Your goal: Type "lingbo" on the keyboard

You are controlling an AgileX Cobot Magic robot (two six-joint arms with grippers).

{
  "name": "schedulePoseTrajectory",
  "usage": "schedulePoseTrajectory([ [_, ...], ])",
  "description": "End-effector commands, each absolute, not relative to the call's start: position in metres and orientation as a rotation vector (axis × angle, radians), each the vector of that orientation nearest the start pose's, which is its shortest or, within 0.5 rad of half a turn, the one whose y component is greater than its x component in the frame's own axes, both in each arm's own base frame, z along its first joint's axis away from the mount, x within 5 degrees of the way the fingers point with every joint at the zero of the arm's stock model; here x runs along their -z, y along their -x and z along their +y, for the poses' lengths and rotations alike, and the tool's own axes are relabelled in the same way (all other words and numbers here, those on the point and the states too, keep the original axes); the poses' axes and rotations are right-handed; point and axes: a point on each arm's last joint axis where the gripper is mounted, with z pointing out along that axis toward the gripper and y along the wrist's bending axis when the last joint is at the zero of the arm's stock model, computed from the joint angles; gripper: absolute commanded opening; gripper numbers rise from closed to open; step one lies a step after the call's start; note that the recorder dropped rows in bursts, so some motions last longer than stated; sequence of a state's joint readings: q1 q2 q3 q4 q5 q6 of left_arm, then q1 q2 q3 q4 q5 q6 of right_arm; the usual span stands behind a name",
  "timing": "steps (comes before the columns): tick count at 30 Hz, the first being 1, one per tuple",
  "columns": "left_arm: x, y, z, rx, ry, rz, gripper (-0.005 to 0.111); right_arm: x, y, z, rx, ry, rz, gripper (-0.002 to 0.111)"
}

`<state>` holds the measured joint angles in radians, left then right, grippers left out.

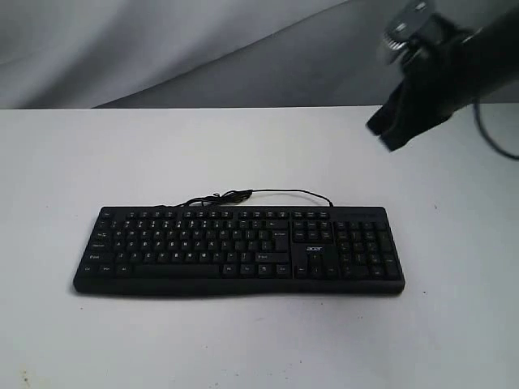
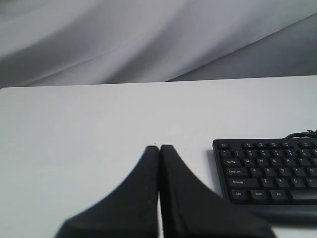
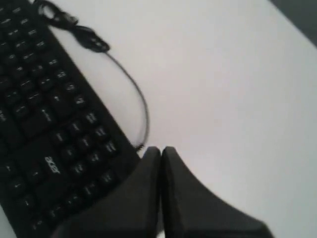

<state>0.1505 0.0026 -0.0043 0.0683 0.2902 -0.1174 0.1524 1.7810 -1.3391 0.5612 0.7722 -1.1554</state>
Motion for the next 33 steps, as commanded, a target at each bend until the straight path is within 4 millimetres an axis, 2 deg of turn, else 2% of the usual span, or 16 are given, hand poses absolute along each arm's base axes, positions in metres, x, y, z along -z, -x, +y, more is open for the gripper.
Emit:
schedulePoseTrajectory([
  [1, -0.187, -0.054, 0.01, -0.079, 0.203, 1.758, 0.001, -0.211, -0.374, 0.152, -0.297, 1.415, 2.133, 0.0],
  [4, -0.187, -0.054, 0.01, -0.079, 0.203, 1.758, 0.001, -0.196, -0.366, 0.19, -0.308, 1.516, 2.059, 0.0],
  [8, -0.187, -0.054, 0.01, -0.079, 0.203, 1.758, 0.001, -0.194, -0.356, 0.228, -0.423, 1.581, 2.005, 0.0],
  [13, -0.187, -0.054, 0.01, -0.079, 0.203, 1.758, 0.001, -0.196, -0.346, 0.261, -0.479, 1.657, 1.937, 0.0],
  [17, -0.187, -0.054, 0.01, -0.079, 0.203, 1.758, 0.001, -0.186, -0.338, 0.284, -0.486, 1.703, 1.902, 0.0],
  [23, -0.187, -0.054, 0.01, -0.079, 0.203, 1.758, 0.001, -0.169, -0.339, 0.298, -0.456, 1.67, 1.912, 0.0],
  [33, -0.187, -0.054, 0.01, -0.079, 0.203, 1.758, 0.001, -0.158, -0.343, 0.294, -0.389, 1.635, 2.01, 0.0],
])
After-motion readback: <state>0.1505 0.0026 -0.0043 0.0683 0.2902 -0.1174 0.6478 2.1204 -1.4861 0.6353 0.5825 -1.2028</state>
